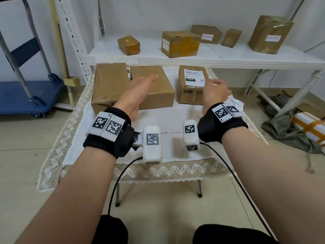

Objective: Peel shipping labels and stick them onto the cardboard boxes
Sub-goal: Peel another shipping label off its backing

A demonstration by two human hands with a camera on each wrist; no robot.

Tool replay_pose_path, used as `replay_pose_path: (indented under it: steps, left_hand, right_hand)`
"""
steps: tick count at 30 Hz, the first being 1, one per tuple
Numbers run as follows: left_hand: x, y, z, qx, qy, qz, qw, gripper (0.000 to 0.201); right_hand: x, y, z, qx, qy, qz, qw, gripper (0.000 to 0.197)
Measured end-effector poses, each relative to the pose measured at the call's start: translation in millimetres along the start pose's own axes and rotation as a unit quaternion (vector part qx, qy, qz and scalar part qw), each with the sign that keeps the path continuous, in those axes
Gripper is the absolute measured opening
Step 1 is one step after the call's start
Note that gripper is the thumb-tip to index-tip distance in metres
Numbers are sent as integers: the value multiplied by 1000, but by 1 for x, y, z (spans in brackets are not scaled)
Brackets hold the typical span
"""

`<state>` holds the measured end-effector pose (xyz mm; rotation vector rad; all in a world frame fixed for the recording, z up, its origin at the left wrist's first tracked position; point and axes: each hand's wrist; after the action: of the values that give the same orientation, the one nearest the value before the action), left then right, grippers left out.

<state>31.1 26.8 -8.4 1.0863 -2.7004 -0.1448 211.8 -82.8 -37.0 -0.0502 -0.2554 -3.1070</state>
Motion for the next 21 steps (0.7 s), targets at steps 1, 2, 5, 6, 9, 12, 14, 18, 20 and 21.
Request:
replay_pose_path:
  steps: [1,2,5,6,9,12,14,18,20,21]
  left_hand:
    - [1,0,0,-3,0,-1,1000,68]
    - [1,-1,0,-5,0,-1,1000,66]
    - [4,-2,-1,-9,-1,-3,1000,61]
    - [5,-2,-2,-10,0,-3,1000,60]
    - [5,-2,-3,-9,3,-8,1000,58]
    - [6,-1,-4,-12,1,-21,1000,57]
    - [8,2,-5,-14,1,-25,1000,56]
    - [18,8,-7,-9,-10,-7,1000,58]
    - [22,10,-8,-8,-16,-8,1000,60]
    - [24,12,-9,-11,-18,-12,1000,59]
  right_hand:
    - [4,-5,1,-13,19,10,1000,20]
    - [10,-11,2,-25,30,28,999,14]
    - [23,-23,3,-5,56,91,994,10]
    - [27,-26,3,4,57,118,991,11]
    - [38,-34,-1,38,49,211,976,14]
    - [49,-35,-3,76,41,242,966,37]
    - [49,-36,-4,77,26,245,966,49]
    - [53,-27,-5,50,-12,248,967,13]
    - [56,-19,-7,34,-24,253,966,15]
    - [56,-16,-9,22,-32,258,965,12]
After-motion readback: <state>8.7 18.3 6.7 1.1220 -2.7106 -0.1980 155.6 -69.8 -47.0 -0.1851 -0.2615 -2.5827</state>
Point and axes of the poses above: each hand's wrist, its own x-axis away from the middle knuckle, its own y-axis out of the back of the hand, z = x × y, and after that the axes turned 2 degrees about -x, right-handed
